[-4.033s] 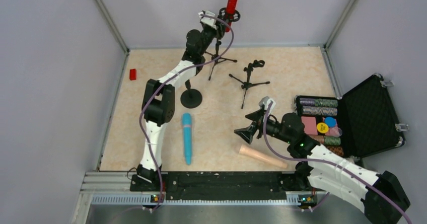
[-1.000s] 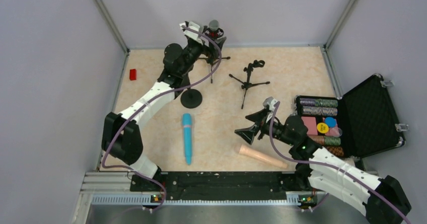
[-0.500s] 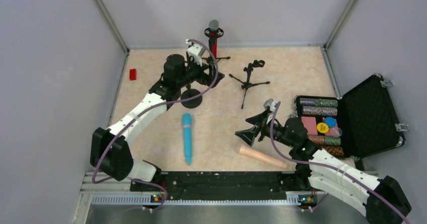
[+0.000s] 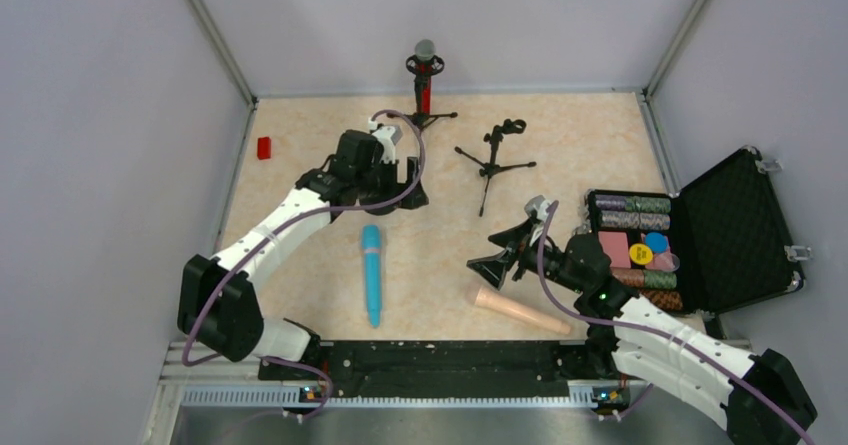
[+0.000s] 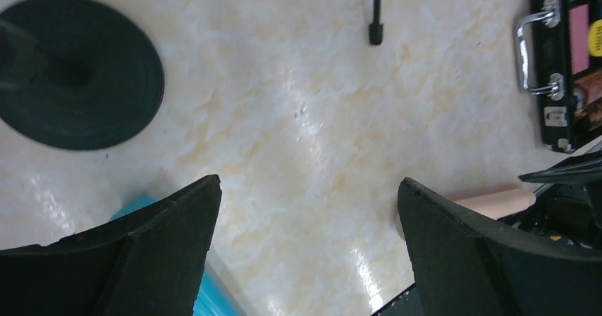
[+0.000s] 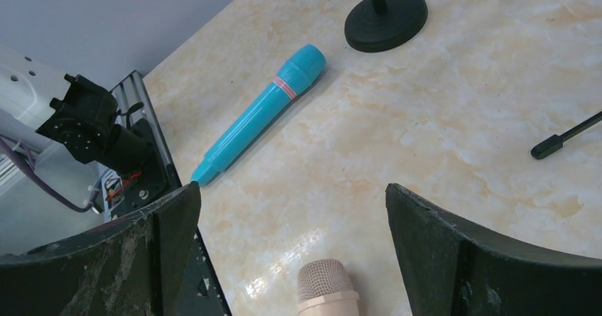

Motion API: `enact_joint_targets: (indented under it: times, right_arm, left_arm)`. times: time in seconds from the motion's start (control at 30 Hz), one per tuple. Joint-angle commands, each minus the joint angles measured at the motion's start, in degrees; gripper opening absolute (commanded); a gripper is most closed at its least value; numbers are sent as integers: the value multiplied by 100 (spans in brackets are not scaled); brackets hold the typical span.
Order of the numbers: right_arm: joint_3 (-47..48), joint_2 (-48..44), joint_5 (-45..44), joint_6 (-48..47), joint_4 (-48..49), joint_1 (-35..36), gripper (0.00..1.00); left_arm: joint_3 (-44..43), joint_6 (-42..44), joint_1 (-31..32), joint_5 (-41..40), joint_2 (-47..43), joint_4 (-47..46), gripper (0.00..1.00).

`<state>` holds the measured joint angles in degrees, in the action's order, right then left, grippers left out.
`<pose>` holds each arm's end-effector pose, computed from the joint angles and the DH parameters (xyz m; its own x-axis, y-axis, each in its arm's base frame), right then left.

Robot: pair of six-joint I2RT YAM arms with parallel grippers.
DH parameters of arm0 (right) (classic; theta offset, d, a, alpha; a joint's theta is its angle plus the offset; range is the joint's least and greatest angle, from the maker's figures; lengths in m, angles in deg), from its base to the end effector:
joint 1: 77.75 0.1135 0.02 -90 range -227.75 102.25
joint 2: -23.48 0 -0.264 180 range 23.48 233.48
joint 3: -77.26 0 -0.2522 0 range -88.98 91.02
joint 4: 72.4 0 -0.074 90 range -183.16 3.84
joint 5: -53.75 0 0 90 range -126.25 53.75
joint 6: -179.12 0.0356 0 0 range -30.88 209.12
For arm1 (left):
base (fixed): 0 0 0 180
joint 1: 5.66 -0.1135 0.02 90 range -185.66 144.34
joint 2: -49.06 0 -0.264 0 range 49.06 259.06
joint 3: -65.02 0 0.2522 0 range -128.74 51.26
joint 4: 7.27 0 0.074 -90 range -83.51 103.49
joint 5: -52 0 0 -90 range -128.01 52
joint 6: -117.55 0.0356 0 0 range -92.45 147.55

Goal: Attach the microphones to the stand

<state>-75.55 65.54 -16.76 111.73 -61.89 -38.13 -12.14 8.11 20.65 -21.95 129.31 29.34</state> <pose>0.1272 0.1207 0.2175 -0.3837 0.1529 -0.9107 -0.7690 0.4931 0.4068 0.2739 -0.1464 0.2910 -0.7452 0.0116 -0.6668 0.3909 0.8177 -0.4226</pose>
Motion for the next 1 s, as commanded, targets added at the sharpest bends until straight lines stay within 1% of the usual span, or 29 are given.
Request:
enact_joint_targets:
  times: [0.0,0.07,0.3,0.43,0.53,0.7,0.77,0.87,0.97]
  right_arm:
    - [-102,-49,-63,76,230,30,98]
    - [-119,-48,-80,81,230,30,98]
    - [-73,-36,-109,76,151,29,98]
    - [-10,3,-125,13,-17,32,98]
    - [218,4,-229,-156,-580,29,98]
    - [959,183,-610,-600,-2247,29,98]
    - [1254,341,-672,-757,-2860,29,98]
    - [1535,509,-622,-887,-3360,31,98]
    - [1649,606,-551,-916,-3537,29,98]
  left_arm:
    - [161,-254,16,-578,-156,965,99]
    - [361,-403,21,-947,-302,1108,99]
    - [1384,-811,32,-2038,-1142,1001,97]
    - [1706,-985,24,-2341,-1567,979,97]
    - [1924,-1058,28,-2421,-1788,883,97]
    - [2072,-1034,28,-2457,-1924,727,97]
    - [2118,-927,31,-2349,-1950,561,97]
    - [2171,-914,32,-2196,-1980,333,97]
    - [2201,-929,30,-2109,-2024,108,98]
